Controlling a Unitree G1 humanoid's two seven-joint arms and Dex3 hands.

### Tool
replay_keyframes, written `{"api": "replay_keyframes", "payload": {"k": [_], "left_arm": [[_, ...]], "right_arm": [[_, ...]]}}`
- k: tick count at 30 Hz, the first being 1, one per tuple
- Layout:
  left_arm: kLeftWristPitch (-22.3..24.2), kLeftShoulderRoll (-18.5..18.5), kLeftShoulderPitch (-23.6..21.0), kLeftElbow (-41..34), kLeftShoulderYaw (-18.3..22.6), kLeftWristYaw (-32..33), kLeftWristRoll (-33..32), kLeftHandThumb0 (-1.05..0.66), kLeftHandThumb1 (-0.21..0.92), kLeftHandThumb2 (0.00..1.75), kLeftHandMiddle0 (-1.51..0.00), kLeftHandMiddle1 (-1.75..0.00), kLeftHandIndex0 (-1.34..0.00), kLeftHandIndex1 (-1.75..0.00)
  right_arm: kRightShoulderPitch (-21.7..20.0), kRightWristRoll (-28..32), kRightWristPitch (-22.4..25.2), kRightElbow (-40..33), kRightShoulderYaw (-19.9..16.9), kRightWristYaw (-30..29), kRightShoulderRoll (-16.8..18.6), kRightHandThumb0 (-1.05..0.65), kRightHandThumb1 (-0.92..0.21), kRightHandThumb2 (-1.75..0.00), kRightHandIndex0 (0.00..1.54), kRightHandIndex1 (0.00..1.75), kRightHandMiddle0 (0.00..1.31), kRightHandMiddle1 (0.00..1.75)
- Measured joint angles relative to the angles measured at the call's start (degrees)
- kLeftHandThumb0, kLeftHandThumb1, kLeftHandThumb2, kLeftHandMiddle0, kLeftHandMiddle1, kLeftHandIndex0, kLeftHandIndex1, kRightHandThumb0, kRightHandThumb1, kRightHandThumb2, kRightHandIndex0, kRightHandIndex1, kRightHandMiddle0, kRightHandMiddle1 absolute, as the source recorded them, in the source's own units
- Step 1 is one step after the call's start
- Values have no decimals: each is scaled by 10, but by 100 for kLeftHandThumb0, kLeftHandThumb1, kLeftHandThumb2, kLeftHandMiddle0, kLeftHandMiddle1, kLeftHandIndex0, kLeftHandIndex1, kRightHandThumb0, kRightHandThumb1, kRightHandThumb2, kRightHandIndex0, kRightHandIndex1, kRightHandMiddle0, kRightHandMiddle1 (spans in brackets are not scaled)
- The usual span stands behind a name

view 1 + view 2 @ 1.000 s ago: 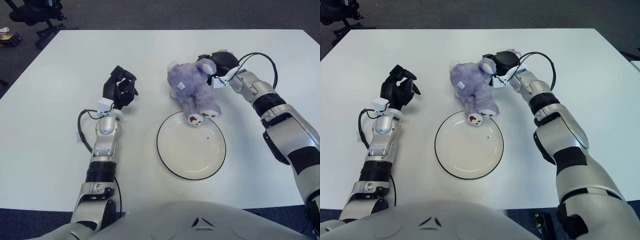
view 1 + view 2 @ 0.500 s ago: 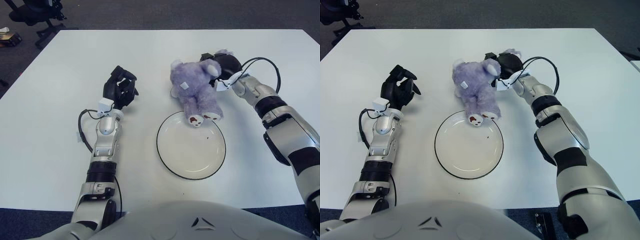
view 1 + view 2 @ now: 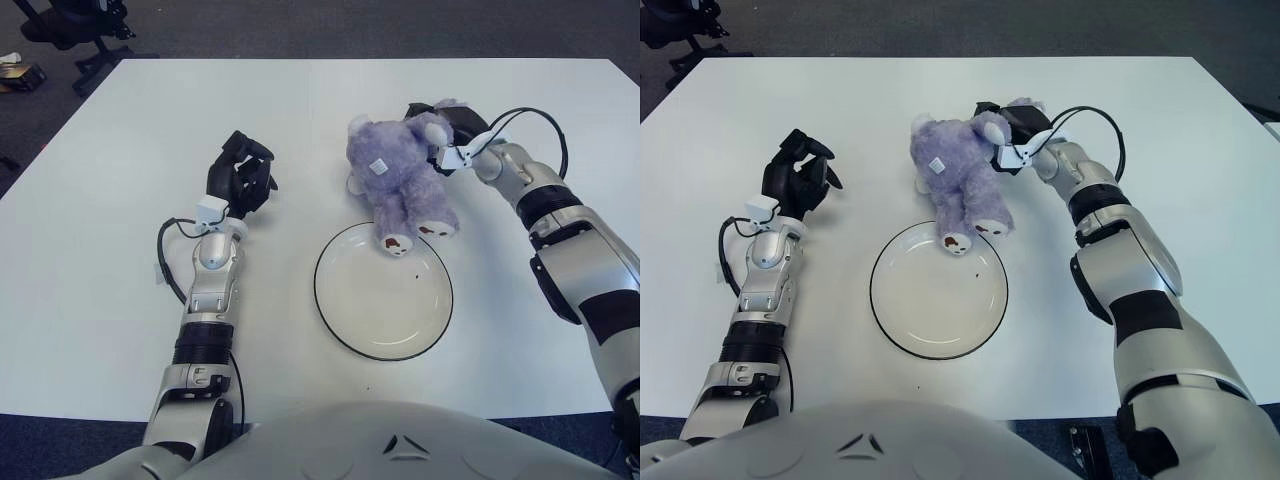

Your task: Put the doll into the plate.

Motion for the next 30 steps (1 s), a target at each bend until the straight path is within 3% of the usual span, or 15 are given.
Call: {"api": "replay_keyframes", "payload": {"k": [4, 11, 18, 24, 27, 30], "left_arm": [[0, 0, -1, 2, -1, 1, 0, -26, 92, 44, -89, -175, -55, -175], [0, -1, -2, 2, -1, 4, 1, -26, 92, 44, -89, -175, -55, -175], [0, -1, -3, 3, -2, 5, 1, -26, 92, 44, -90, -175, -56, -175], [-5, 0, -4, 7, -3, 9, 6, -26, 92, 43, -90, -175, -55, -175], [-23, 1, -6, 14, -4, 23, 27, -31, 91, 41, -84, -175, -43, -166], [-73, 5, -13, 33, -9, 51, 68, -34, 92, 36, -79, -175, -41, -158]], "right_arm": [[-20, 6, 4, -1, -11, 44, -6, 0, -32, -128, 65, 161, 41, 175], [-37, 19, 6, -10, -25, 68, -16, 0, -32, -127, 67, 159, 40, 175], [-47, 44, 25, -35, -43, 163, -30, 0, -32, -126, 69, 156, 40, 175], [-72, 44, 26, -36, -43, 203, -43, 0, -32, -126, 68, 157, 39, 175], [-81, 44, 26, -35, -43, 212, -43, 0, -32, -126, 68, 157, 39, 175], [-84, 44, 26, -34, -43, 223, -43, 0, -33, -126, 68, 157, 39, 175]]}}
